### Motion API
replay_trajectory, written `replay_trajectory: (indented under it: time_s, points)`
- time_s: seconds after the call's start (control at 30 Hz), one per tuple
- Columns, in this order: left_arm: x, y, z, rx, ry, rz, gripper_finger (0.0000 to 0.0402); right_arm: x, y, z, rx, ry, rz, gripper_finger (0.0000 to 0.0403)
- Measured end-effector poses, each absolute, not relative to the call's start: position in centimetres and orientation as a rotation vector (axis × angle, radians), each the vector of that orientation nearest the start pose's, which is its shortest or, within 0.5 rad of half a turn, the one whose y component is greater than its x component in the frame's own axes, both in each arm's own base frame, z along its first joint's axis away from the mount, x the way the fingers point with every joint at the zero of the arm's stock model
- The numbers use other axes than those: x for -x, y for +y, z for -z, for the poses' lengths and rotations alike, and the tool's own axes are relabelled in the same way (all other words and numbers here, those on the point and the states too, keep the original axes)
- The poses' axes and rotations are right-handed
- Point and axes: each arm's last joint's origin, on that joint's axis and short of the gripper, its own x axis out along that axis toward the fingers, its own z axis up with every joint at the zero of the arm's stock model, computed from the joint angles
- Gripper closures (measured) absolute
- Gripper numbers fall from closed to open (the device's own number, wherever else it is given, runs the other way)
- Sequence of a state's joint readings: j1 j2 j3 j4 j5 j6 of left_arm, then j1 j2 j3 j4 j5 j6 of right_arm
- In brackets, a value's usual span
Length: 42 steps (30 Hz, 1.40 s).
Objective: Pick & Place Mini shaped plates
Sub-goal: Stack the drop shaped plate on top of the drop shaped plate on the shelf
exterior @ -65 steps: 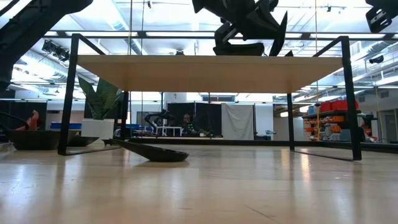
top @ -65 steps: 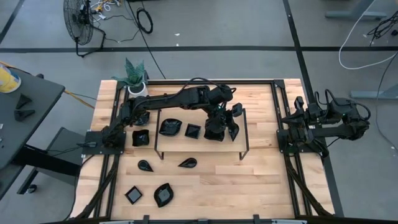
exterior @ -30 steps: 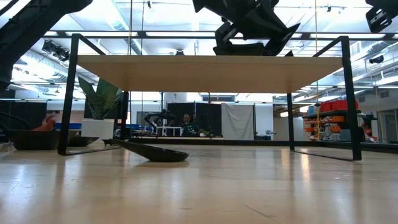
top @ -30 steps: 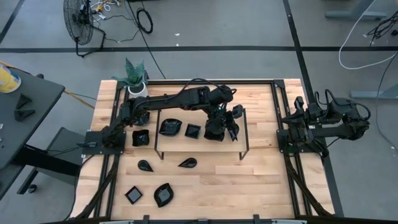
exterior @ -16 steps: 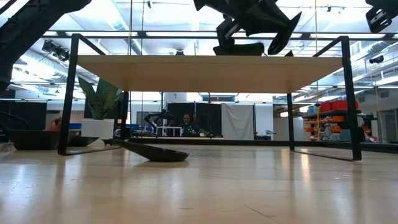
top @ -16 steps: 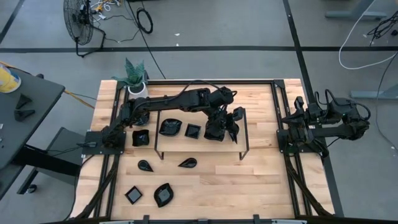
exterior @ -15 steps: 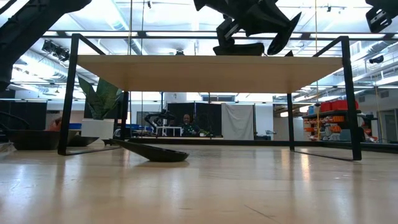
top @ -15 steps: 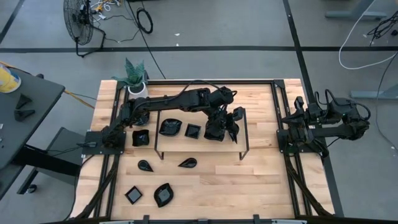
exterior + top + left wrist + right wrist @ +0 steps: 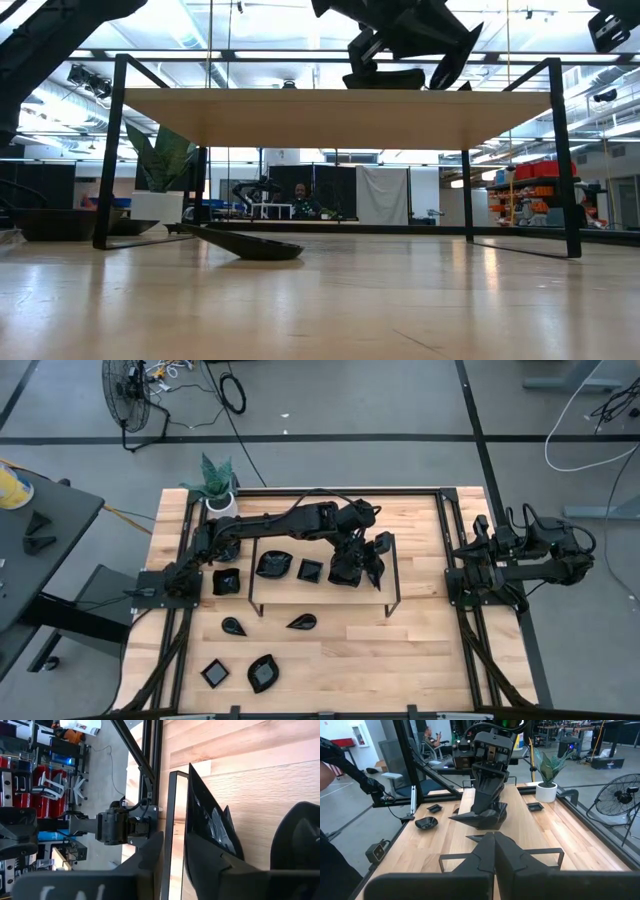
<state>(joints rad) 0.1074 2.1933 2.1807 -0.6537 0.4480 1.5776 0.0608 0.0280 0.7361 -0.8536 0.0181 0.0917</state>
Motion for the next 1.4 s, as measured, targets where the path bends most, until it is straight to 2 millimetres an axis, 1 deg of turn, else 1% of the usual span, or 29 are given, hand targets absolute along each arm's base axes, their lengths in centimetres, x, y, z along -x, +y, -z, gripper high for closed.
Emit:
replay_trajectory:
  time_s: [0.1,0.23,0.37,0.6,1.13,1.3,1.4]
  points:
    - [-49.2,4.0,-31.7,-1.325,0.237,0.743,0.0298,0.1,-0.1,-30.2,-0.086,0.147,-0.036,0.0398]
    - [-49.3,4.1,-31.8,-1.336,0.223,0.728,0.029,0.1,-0.1,-30.2,-0.086,0.147,-0.036,0.0398]
    - [-49.7,4.1,-31.8,-1.35,0.2,0.705,0.0289,0.1,-0.1,-30.2,-0.086,0.147,-0.036,0.0398]
    - [-50.1,4.2,-30.9,-1.348,0.24,0.702,0.0289,0.1,-0.1,-30.2,-0.086,0.147,-0.036,0.0398]
    - [-50.1,4.5,-30.8,-1.367,0.287,0.658,0.0289,0.1,-0.1,-30.2,-0.086,0.147,-0.036,0.0398]
    - [-49.9,4.9,-31.3,-1.354,0.326,0.611,0.0289,0.1,-0.1,-30.2,-0.086,0.147,-0.036,0.0398]
    - [-49.3,5.2,-32.2,-1.322,0.365,0.57,0.0289,0.1,-0.1,-30.2,-0.086,0.147,-0.036,0.0398]
